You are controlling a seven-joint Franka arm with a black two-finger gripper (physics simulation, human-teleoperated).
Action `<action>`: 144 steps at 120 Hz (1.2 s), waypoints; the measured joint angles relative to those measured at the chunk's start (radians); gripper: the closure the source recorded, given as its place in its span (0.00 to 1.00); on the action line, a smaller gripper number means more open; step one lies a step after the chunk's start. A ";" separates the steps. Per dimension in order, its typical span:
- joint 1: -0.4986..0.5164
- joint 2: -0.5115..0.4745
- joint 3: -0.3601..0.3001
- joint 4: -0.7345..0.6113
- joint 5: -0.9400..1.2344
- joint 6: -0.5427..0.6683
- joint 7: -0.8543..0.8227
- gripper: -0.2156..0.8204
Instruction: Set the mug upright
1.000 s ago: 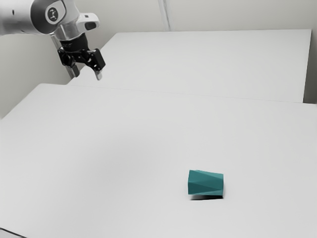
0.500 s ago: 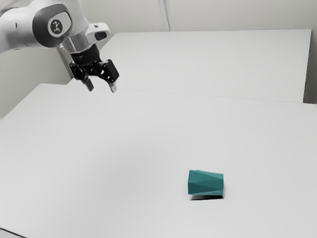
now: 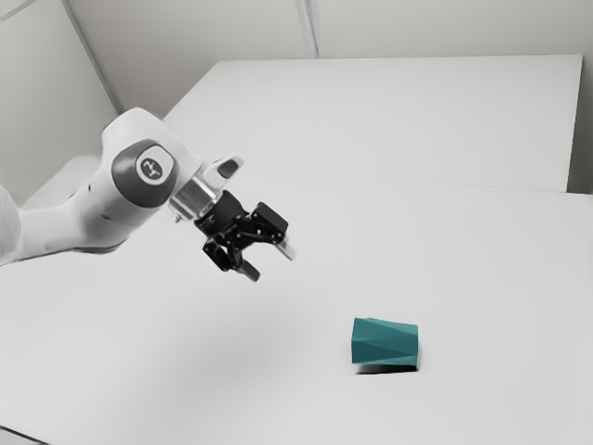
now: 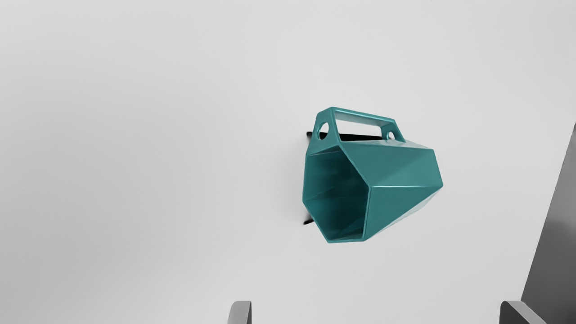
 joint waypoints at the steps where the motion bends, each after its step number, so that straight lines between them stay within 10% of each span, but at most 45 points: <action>1: 0.000 0.000 -0.002 -0.006 -0.010 0.005 0.005 0.21; 144: -0.040 0.402 -0.194 0.000 -0.693 0.220 0.617 0.23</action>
